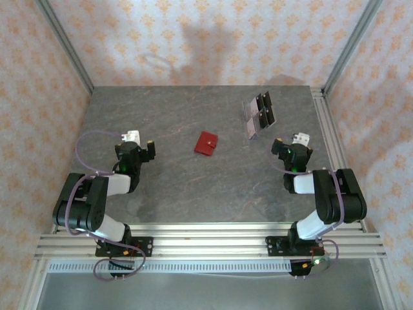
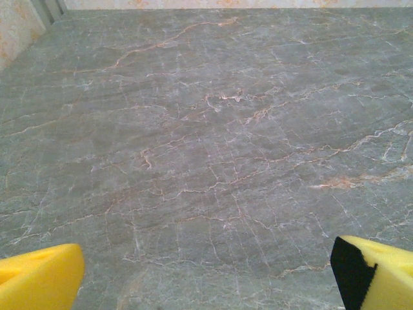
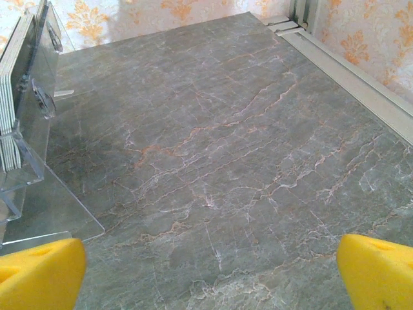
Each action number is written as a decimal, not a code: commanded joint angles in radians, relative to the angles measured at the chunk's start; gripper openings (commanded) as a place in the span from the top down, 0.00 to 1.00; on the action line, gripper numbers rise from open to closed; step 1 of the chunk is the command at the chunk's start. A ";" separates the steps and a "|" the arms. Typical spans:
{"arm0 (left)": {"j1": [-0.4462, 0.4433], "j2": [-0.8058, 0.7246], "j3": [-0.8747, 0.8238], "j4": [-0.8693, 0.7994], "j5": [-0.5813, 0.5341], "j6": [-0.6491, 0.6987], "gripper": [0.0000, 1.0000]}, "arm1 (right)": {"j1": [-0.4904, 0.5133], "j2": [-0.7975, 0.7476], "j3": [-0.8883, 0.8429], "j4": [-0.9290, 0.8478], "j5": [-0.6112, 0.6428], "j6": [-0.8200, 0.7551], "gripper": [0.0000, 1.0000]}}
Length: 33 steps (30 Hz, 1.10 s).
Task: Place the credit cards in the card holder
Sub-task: Move the card holder to the center of the table.
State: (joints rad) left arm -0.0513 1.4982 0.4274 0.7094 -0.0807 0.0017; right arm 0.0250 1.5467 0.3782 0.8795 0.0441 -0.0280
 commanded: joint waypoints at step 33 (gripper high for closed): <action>-0.152 -0.223 0.596 -1.236 -0.024 -0.454 0.00 | 0.206 -0.232 0.670 -1.265 -0.361 0.526 0.25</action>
State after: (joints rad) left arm -0.1867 1.2457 0.9913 -0.3828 -0.1448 -0.4053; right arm 0.1944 1.2598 0.9867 -0.2306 -0.2901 0.4740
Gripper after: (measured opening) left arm 0.997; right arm 0.758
